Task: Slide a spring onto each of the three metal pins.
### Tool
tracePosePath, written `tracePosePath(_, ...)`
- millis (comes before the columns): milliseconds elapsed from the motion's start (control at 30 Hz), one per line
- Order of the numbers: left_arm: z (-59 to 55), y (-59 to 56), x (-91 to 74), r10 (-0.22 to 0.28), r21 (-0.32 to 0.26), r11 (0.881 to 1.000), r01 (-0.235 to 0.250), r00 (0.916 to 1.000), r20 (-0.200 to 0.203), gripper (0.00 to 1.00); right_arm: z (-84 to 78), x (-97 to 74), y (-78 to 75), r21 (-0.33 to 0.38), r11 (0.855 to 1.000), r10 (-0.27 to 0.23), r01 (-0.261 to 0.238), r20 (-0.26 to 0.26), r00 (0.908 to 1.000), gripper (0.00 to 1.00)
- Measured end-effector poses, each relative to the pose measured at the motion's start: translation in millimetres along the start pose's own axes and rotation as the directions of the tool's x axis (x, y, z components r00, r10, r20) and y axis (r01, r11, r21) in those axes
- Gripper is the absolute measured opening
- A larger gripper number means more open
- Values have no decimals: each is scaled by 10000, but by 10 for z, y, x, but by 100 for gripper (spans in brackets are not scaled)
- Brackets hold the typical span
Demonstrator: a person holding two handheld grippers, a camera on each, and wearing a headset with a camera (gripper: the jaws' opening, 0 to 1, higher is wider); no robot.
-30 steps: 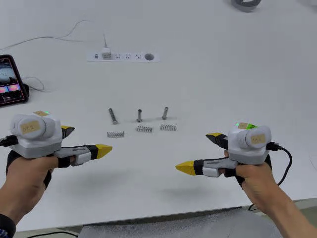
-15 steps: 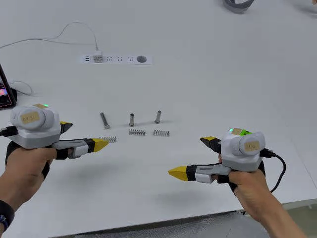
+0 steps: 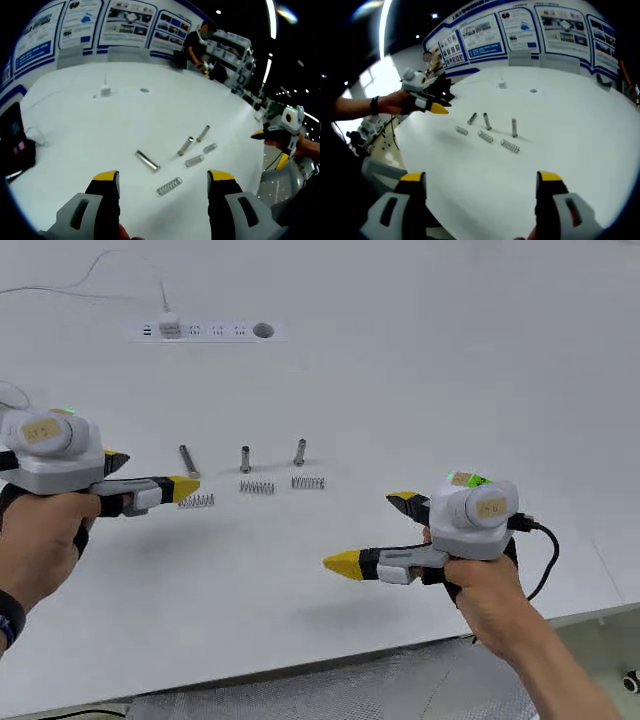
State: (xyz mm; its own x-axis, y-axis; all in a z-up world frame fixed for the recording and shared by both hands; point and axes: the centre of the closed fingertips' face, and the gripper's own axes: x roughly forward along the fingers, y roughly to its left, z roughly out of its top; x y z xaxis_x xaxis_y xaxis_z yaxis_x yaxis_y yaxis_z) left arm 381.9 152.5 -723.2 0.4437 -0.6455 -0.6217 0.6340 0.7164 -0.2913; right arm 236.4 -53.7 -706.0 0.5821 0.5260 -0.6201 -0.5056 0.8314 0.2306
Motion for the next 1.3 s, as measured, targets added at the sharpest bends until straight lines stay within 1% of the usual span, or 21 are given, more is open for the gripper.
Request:
tracePosePath(267,18,42,196,11,-222,9998,-12,10000,-63,68,-8,9,0,95,10000,2,-2,12,10000,91)
tracePosePath(400,21,66,309,52,-223,9997,-55,9999,-145,65,2,10,5,130,9999,18,-19,43,10000,91)
tracePosePath(433,25,77,330,73,-243,9997,-76,9999,-151,64,2,10,5,130,9999,26,-26,35,10000,91)
tracePosePath(467,27,130,389,86,-299,9995,-91,9998,-164,64,4,9,6,127,9999,29,-29,24,10000,91)
tracePosePath(500,31,149,415,105,-361,9993,-112,9998,-176,63,6,8,6,124,9999,35,-35,22,10000,91)
tracePosePath(567,33,179,467,169,-449,9988,-181,9995,-254,62,11,6,2,143,9999,36,-37,26,10000,91)
tracePosePath(667,54,201,529,204,-593,9980,-218,9995,-229,59,21,0,-4,162,9999,36,-36,42,10000,91)
tracePosePath(733,55,214,583,255,-604,9978,-272,9993,-288,57,26,-5,-10,167,9999,18,-19,38,10000,91)
tracePosePath(867,21,245,676,364,-624,9973,-396,9980,-518,52,21,-1,-15,220,9998,18,-18,12,10000,92)
tracePosePath(967,0,279,740,503,-834,9950,-547,9973,-538,46,18,3,-10,269,9996,24,-24,9,10000,92)
tracePosePath(1033,-12,287,771,558,-870,9944,-605,9969,-555,41,12,8,-5,289,9996,37,-37,8,10000,92)
tracePosePath(1067,-45,315,811,591,-929,9935,-651,9960,-664,40,2,14,0,279,9996,40,-39,-25,10000,91)
tracePosePath(1133,-97,335,847,657,-1043,9918,-744,9943,-841,38,-11,22,10,286,9996,48,-46,-70,10000,91)
tracePosePath(1200,-114,353,860,752,-1051,9909,-843,9933,-878,35,-14,24,15,323,9995,52,-50,-59,10000,91)
tracePosePath(1233,-95,378,869,866,-952,9910,-938,9932,-775,33,-17,23,14,339,9994,43,-41,-57,10000,91)
tracePosePath(1267,-106,382,875,894,-1002,9901,-978,9924,-849,32,-19,22,13,352,9994,36,-34,-59,10000,91)
tracePosePath(1300,-94,398,889,929,-973,9901,-1008,9923,-824,30,-19,18,14,375,9993,34,-32,-49,10000,91)
